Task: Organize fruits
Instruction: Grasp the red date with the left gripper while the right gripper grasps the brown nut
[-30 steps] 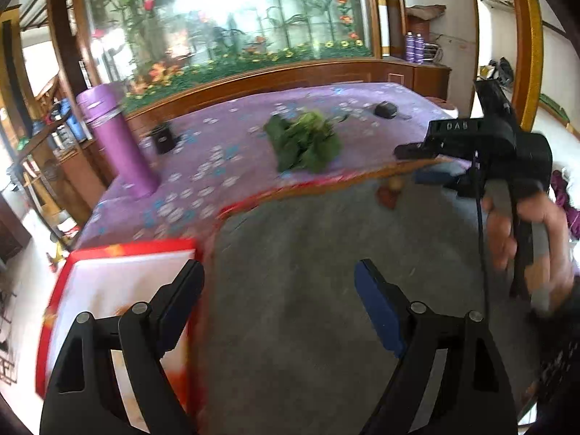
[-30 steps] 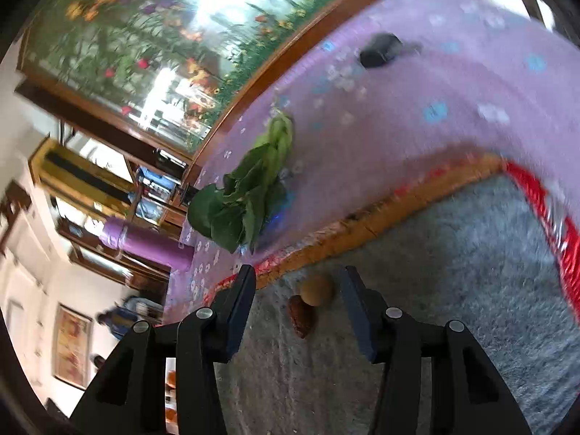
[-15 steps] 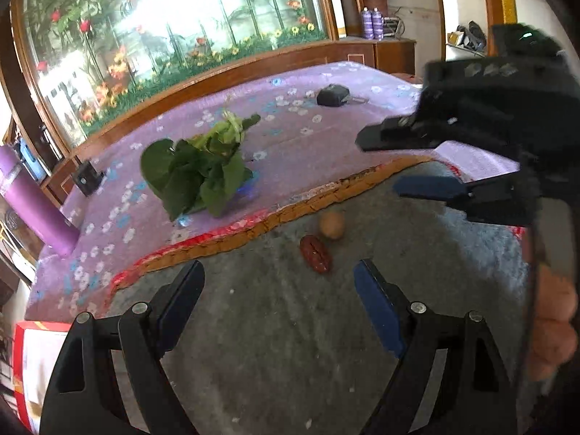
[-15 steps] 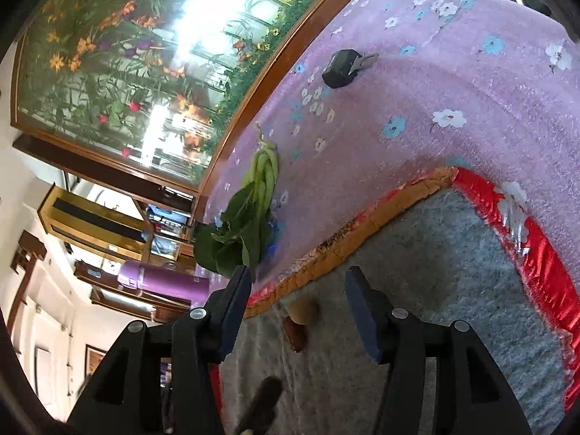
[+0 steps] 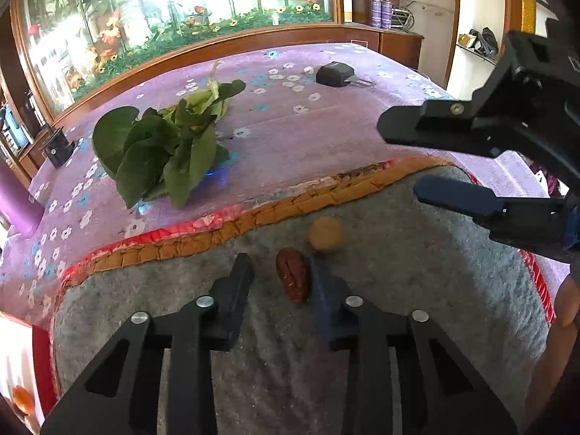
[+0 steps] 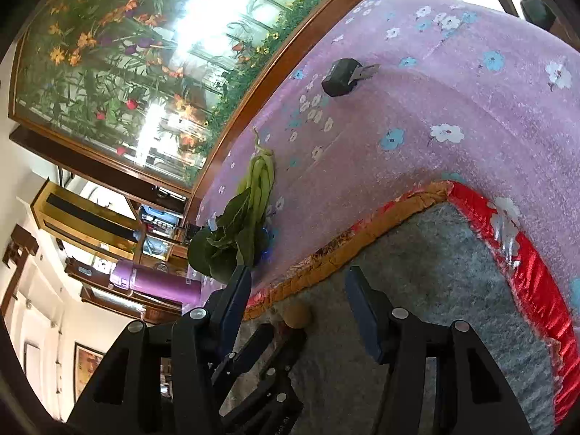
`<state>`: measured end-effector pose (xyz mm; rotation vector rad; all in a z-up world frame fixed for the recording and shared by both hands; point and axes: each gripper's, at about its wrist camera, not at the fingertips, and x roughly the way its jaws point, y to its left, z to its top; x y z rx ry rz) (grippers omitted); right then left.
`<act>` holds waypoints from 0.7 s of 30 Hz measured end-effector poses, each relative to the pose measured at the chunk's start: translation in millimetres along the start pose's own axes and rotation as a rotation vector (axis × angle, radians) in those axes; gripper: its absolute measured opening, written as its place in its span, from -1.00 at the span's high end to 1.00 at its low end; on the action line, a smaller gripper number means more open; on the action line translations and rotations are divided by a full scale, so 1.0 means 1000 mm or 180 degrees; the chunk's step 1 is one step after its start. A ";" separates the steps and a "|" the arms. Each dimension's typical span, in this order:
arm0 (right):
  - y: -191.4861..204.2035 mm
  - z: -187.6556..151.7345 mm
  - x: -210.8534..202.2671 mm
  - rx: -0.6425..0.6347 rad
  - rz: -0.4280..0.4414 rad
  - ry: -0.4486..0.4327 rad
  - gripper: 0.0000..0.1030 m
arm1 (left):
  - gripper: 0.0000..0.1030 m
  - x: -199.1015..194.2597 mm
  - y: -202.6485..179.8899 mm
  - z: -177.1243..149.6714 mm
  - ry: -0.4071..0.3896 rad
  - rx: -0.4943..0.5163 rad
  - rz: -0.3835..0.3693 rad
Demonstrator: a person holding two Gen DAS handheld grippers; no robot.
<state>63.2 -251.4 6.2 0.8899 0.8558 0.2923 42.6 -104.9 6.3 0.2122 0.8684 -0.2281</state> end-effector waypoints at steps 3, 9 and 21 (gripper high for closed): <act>0.002 -0.002 0.004 -0.0042 -0.0050 0.0023 -0.10 | 0.74 -0.001 0.005 -0.003 -0.0033 -0.0074 -0.0192; 0.005 -0.004 0.008 -0.0196 -0.0103 0.0034 -0.10 | 0.74 -0.005 0.032 -0.004 -0.0036 -0.0314 -0.0394; 0.033 -0.028 0.042 -0.0801 -0.0401 0.0324 0.00 | 0.74 -0.025 0.083 -0.013 -0.0141 -0.0679 -0.0074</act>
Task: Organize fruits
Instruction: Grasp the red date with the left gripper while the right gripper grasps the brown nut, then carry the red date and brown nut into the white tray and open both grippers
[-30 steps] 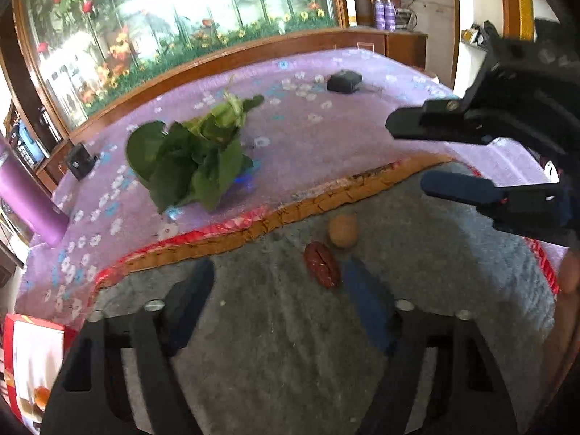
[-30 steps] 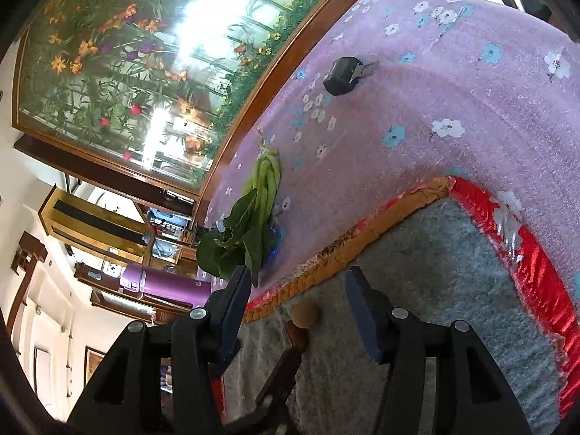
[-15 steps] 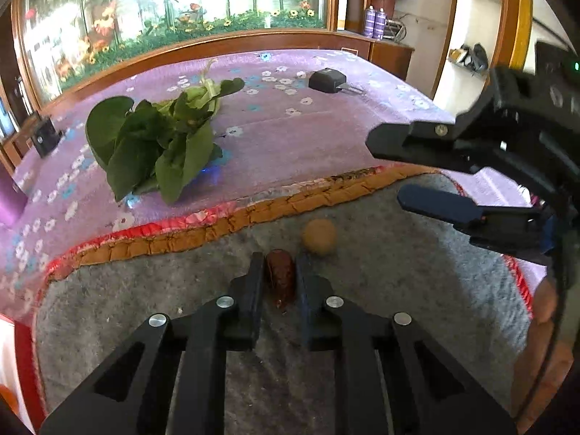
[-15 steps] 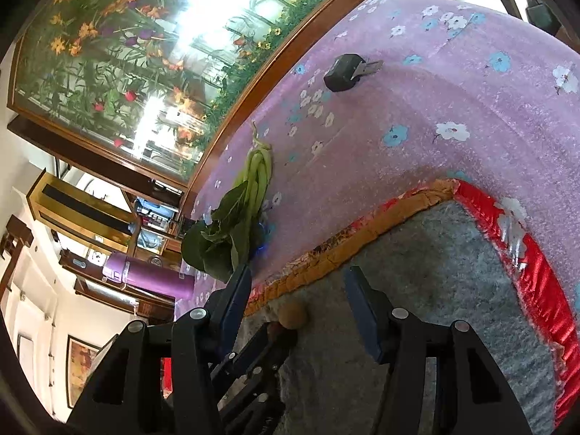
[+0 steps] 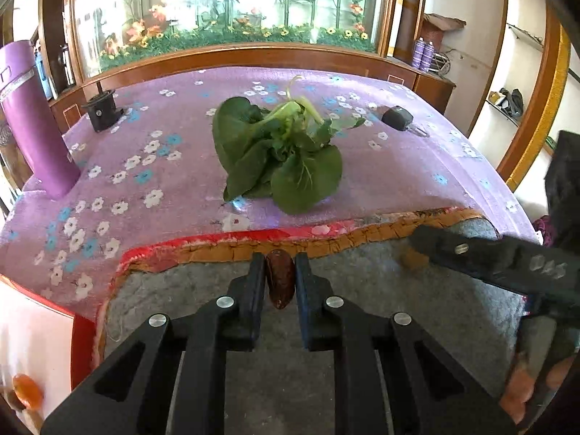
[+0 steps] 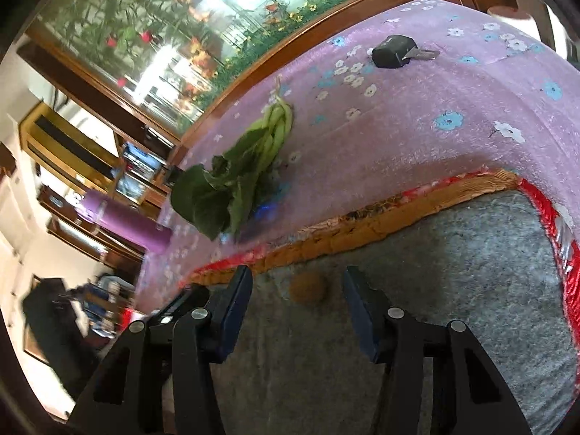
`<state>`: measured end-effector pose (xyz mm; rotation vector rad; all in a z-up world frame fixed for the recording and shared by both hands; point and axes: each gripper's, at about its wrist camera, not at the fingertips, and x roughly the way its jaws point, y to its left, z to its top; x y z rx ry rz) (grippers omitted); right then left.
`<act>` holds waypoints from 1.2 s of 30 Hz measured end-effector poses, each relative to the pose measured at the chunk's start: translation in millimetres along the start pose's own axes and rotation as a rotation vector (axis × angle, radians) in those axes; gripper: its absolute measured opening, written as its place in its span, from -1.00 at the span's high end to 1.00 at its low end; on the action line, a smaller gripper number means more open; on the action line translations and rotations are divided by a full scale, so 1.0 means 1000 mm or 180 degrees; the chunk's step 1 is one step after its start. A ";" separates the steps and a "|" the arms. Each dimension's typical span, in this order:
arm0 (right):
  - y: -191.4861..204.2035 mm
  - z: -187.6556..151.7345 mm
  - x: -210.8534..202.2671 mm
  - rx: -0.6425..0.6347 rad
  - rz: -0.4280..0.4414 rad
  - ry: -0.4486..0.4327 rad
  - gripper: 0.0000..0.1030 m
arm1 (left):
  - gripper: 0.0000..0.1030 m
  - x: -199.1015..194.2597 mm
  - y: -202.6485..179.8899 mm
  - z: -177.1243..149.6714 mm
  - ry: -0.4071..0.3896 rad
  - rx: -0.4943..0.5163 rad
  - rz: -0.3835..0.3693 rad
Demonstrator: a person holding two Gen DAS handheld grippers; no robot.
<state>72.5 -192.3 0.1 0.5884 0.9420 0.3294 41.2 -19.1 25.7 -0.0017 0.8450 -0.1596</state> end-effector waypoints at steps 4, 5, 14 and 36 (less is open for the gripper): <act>0.010 -0.006 0.006 -0.0257 -0.0234 -0.0067 0.09 | 0.74 0.003 0.006 0.000 0.0083 -0.0093 -0.0054; 0.013 -0.008 0.007 -0.0337 -0.0311 -0.0089 0.11 | 0.74 0.004 0.008 0.000 0.0091 -0.0111 -0.0056; 0.039 -0.023 0.014 -0.1023 -0.1073 -0.0236 0.56 | 0.74 0.015 0.011 -0.004 0.0212 -0.0155 -0.0022; 0.050 -0.024 -0.013 -0.0989 -0.0801 -0.0494 0.58 | 0.74 0.000 0.013 0.000 -0.0113 -0.0113 0.0267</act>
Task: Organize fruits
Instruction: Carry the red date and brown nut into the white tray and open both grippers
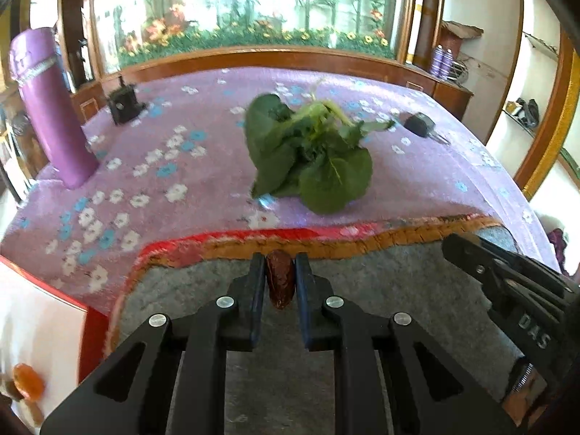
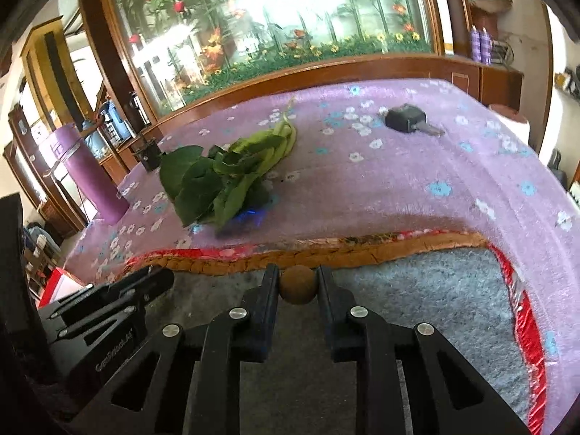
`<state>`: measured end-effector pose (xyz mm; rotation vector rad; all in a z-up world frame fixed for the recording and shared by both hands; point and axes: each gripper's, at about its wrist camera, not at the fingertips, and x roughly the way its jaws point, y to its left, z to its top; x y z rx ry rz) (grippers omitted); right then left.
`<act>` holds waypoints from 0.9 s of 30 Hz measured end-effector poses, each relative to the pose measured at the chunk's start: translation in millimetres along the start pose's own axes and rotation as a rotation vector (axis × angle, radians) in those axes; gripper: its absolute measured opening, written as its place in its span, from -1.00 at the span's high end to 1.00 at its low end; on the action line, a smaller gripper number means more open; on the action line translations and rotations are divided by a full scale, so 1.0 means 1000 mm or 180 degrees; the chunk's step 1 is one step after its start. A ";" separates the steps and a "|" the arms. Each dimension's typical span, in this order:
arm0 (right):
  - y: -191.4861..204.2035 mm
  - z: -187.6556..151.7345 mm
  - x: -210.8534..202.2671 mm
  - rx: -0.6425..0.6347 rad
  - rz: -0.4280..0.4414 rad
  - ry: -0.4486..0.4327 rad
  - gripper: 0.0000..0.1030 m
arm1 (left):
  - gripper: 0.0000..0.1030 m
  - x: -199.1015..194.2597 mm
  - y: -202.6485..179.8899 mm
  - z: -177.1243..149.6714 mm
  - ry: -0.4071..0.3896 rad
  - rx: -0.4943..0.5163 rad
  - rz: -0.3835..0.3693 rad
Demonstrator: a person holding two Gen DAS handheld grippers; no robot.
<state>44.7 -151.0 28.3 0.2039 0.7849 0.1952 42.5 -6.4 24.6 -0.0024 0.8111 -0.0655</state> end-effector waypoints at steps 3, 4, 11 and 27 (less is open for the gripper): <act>0.004 0.000 -0.006 -0.0020 0.0048 -0.0054 0.58 | 0.74 -0.004 0.002 -0.001 -0.0045 -0.0022 0.0050; 0.005 0.001 -0.007 -0.0035 0.0046 -0.0069 0.58 | 0.74 -0.007 0.003 -0.001 -0.0072 -0.0022 0.0085; 0.017 0.000 -0.017 -0.0138 0.0078 -0.0167 0.58 | 0.74 -0.036 0.013 -0.012 -0.0264 -0.0037 0.0272; 0.095 -0.044 -0.047 -0.0362 0.0463 -0.0270 0.58 | 0.73 -0.146 0.073 -0.047 -0.0757 -0.0117 0.0618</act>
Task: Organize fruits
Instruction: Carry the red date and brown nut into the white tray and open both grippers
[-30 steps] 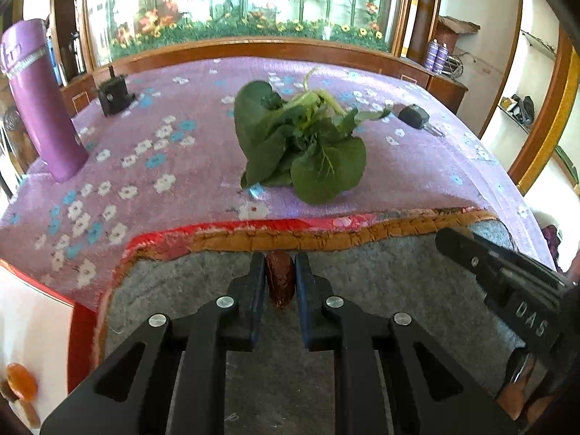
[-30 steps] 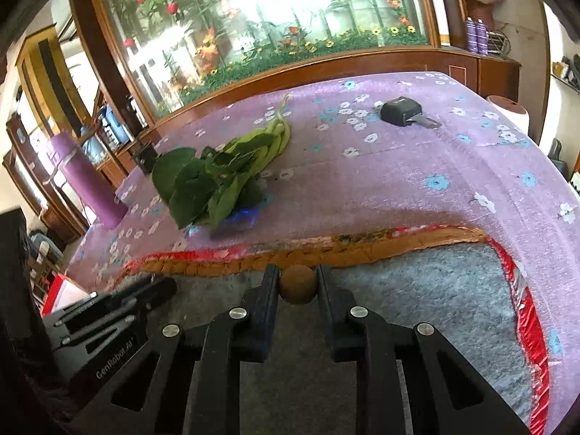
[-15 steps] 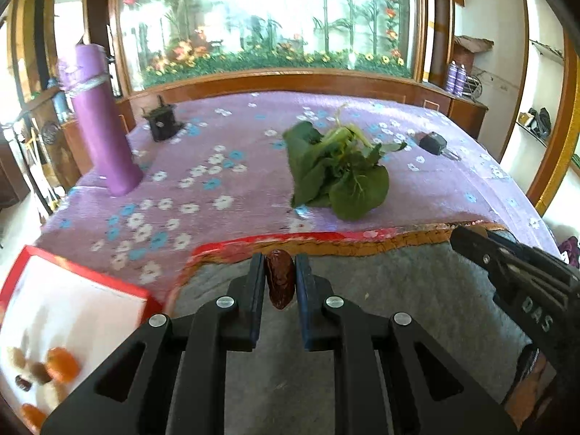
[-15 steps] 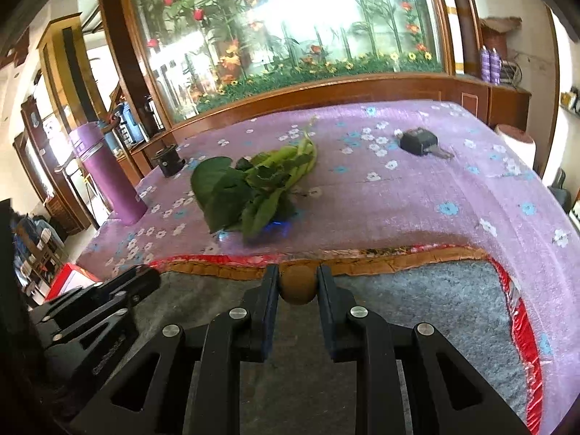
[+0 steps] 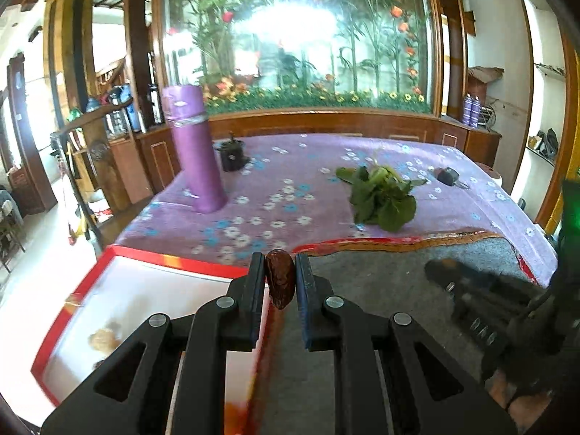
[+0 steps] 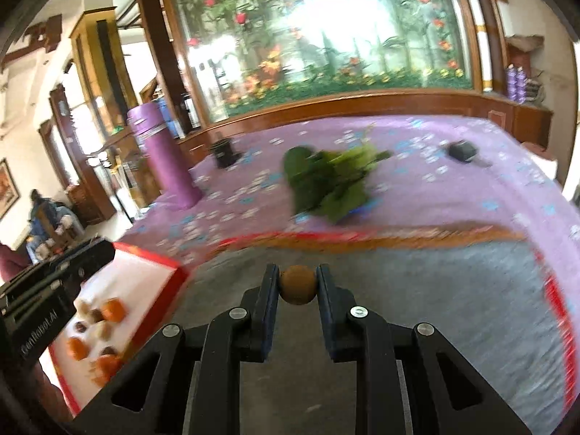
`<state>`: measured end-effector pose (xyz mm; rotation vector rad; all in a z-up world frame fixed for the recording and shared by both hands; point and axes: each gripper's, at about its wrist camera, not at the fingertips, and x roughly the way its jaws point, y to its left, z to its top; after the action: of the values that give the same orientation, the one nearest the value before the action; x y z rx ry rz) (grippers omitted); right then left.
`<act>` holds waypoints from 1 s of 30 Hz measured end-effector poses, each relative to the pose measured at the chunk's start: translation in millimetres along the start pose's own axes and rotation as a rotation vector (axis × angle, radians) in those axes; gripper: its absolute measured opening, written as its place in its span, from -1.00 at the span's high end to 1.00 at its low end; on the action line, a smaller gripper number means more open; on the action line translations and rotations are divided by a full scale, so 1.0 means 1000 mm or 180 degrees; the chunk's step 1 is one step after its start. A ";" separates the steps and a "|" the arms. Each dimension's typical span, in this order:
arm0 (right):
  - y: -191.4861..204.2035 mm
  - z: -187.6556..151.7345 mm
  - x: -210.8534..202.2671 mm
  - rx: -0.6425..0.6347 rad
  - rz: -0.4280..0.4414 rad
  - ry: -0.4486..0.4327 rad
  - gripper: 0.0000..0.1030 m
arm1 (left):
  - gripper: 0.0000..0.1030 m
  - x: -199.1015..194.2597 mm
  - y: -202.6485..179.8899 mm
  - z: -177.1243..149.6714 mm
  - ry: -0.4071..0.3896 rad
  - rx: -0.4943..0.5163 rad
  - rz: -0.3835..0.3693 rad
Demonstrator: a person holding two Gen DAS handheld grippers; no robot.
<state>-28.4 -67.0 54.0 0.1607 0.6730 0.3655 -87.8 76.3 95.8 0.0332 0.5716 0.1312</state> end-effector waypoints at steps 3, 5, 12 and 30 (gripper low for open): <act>0.025 -0.011 0.005 -0.0036 0.0161 0.0088 0.58 | 0.73 -0.012 0.016 -0.004 -0.0061 -0.0025 0.0101; 0.039 -0.014 0.005 -0.0038 0.0281 0.0118 0.59 | 0.73 -0.018 0.027 -0.007 -0.0085 -0.0054 0.0150; 0.098 -0.020 0.004 -0.0164 0.0631 0.0207 0.59 | 0.73 -0.027 0.068 -0.021 -0.0086 -0.0213 0.0328; 0.192 -0.047 0.040 -0.0622 0.0776 0.0529 0.59 | 0.73 -0.009 0.140 -0.061 0.0156 -0.0542 0.0568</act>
<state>-82.8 127.5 44.6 0.0257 0.7792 0.6818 -144.4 213.2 58.7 -0.0847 0.6044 0.3547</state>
